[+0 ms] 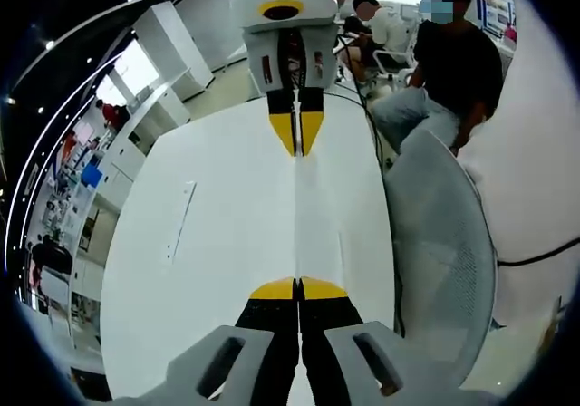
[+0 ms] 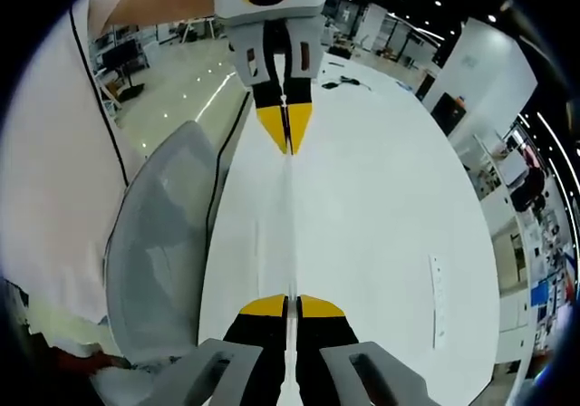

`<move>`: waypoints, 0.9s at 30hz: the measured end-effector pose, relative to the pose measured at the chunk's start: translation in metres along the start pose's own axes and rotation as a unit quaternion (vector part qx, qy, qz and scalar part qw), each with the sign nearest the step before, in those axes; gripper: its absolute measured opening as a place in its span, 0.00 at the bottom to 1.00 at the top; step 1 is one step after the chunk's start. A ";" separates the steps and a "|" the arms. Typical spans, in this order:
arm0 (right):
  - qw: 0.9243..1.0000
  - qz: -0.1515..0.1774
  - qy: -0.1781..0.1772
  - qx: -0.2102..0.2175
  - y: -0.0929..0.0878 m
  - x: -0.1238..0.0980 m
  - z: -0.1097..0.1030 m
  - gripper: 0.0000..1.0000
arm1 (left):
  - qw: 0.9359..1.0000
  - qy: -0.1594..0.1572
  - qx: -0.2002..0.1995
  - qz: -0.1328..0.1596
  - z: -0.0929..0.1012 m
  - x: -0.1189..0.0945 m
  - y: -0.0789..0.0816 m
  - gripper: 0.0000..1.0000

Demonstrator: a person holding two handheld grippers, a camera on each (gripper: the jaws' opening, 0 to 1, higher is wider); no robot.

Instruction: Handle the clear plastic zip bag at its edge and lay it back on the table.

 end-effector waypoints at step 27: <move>1.000 0.000 -0.004 0.013 -0.008 -0.006 0.004 0.00 | 1.000 0.006 -0.001 0.005 0.001 0.000 0.005 0.00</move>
Point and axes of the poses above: the point that each gripper's makers call its tool centre point, and the gripper's own axes: x roughly forward along the fingers, z roughly to its right, y roughly out of its top, the point moved 3 cm from there along -x, roughly backward along the fingers, and after that the axes turned 12 degrees about z, right-handed, at the moved point
